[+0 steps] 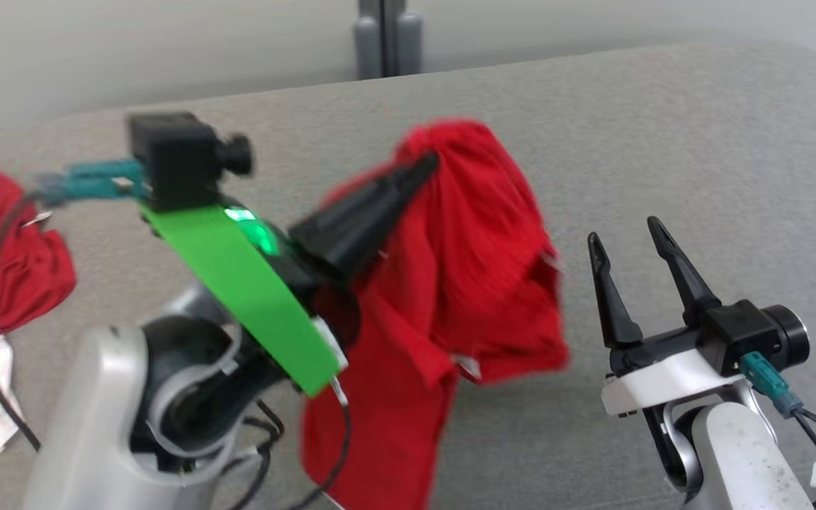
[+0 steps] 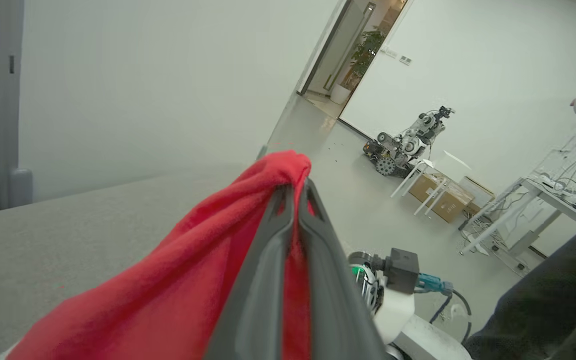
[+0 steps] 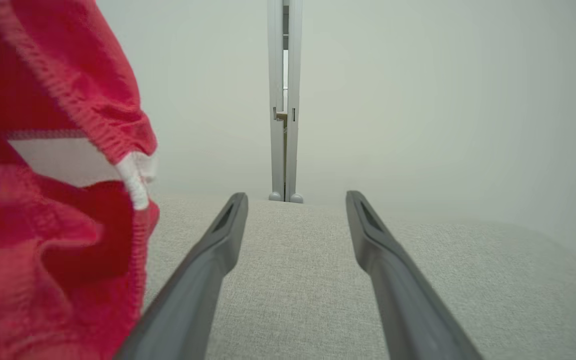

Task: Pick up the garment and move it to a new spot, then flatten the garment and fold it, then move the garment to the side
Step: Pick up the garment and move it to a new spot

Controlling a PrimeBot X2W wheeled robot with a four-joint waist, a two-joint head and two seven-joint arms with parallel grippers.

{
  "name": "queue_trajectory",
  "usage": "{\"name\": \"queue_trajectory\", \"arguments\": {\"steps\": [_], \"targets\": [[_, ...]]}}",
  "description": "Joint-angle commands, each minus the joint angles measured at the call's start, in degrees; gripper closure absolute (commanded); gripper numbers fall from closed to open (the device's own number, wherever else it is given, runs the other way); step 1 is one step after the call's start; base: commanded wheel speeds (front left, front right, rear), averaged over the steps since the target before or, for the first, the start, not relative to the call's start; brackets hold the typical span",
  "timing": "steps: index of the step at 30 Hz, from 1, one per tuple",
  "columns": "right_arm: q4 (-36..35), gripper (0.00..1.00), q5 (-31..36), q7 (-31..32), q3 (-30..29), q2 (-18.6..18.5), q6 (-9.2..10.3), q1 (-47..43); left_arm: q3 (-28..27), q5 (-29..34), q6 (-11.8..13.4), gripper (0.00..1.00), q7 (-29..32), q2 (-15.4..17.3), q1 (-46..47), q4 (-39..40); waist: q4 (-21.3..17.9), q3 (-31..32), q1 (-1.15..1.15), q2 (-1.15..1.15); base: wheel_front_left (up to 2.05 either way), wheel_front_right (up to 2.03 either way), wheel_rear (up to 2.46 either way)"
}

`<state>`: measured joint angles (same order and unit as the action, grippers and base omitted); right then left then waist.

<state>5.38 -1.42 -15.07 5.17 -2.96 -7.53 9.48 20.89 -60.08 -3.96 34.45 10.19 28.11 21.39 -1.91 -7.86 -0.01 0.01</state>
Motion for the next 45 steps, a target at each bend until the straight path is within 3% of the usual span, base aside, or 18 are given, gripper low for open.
{"name": "queue_trajectory", "arguments": {"steps": [1, 5, 8, 11, 16, 17, 18, 19, 23, 24, 28, 36, 45], "targets": [[-0.24, 0.0, -0.32, -0.16, 0.0, 0.0, 0.08, 0.16, 1.15, -0.05, -0.35, 1.0, 0.91, 0.84, -1.7, -0.07, -5.72, -0.95, 0.01, -0.01, 0.0, 0.0, 0.0], [-0.77, 0.0, -1.59, -0.16, -0.2, 0.01, 0.08, 0.97, 4.12, -0.35, -1.18, 1.0, 1.32, 1.11, -4.99, -3.93, -10.0, -1.71, 0.01, -0.01, 0.0, 0.0, 0.0], [-1.02, 0.0, -2.31, -0.17, -0.59, 0.04, 0.08, 1.11, 4.96, 3.07, -2.07, 1.0, -1.76, 1.39, -5.44, -12.06, -12.63, -2.16, 0.01, -0.01, 0.0, 0.0, 0.0], [-1.03, 0.0, -2.74, -0.17, -0.08, 0.06, 0.08, 1.58, 4.78, 10.01, -2.77, 1.0, -10.41, 1.6, -1.9, -25.0, -15.49, -2.82, 0.01, -0.01, 0.0, 0.0, 0.0], [-0.64, 0.0, -3.4, -0.17, 0.35, 0.05, 0.08, 0.93, 3.85, 18.14, -2.57, 1.0, -24.45, 1.14, 2.81, -42.07, -17.03, -2.44, 0.01, -0.01, 0.0, 0.0, 0.0], [-0.55, 0.0, -3.4, -0.17, 0.32, 0.05, 0.07, 0.59, 4.12, 19.59, -2.37, 0.69, -26.38, 0.98, 3.51, -44.64, -17.01, -2.19, 0.01, -0.01, 0.0, 0.0, 0.0], [-0.38, 0.0, -3.44, -0.17, 0.32, 0.05, 0.07, 0.21, 4.66, 21.28, -2.17, 0.46, -28.69, 0.82, 4.3, -47.63, -16.9, -1.86, 0.01, -0.01, 0.0, 0.0, 0.0], [-0.25, 0.0, -3.52, -0.17, 0.42, 0.06, 0.07, 0.04, 5.03, 22.14, -2.13, 0.01, -30.19, 0.56, 4.71, -49.95, -16.75, -1.6, 0.01, -0.01, 0.0, 0.0, 0.0], [-0.06, 0.0, -3.06, -0.16, 0.47, 0.04, 0.07, -0.85, 5.92, 25.13, -1.33, 0.0, -36.61, -0.52, 5.86, -57.28, -15.31, -0.29, 0.01, -0.01, 0.0, 0.0, 0.0], [-0.2, 0.0, -2.66, -0.16, 0.33, 0.05, 0.07, -1.16, 5.88, 26.79, -0.17, 0.0, -40.96, -0.95, 5.88, -58.78, -14.3, 0.33, 0.01, -0.01, 0.0, 0.0, 0.0], [-0.4, 0.0, -1.61, -0.17, -0.41, 0.01, 0.08, -2.32, 5.3, 28.97, 2.25, 0.0, -48.23, -1.48, 2.78, -57.75, -11.91, 2.12, 0.01, -0.01, 0.0, 0.0, 0.0], [-0.86, 0.0, 3.26, -0.16, -3.94, -0.01, 0.08, -6.21, 0.25, 35.37, 7.96, 0.0, -49.62, -2.08, -12.38, -41.02, -4.31, 6.26, 0.01, -0.01, 0.0, 0.0, 0.0], [-1.05, 0.0, 5.3, -0.16, -6.7, -0.31, 0.08, -10.75, -4.56, 43.88, 10.9, 0.0, -49.6, -2.5, -30.22, -26.89, 2.67, 9.22, 0.01, -0.01, 0.0, 0.0, 0.0]]}}
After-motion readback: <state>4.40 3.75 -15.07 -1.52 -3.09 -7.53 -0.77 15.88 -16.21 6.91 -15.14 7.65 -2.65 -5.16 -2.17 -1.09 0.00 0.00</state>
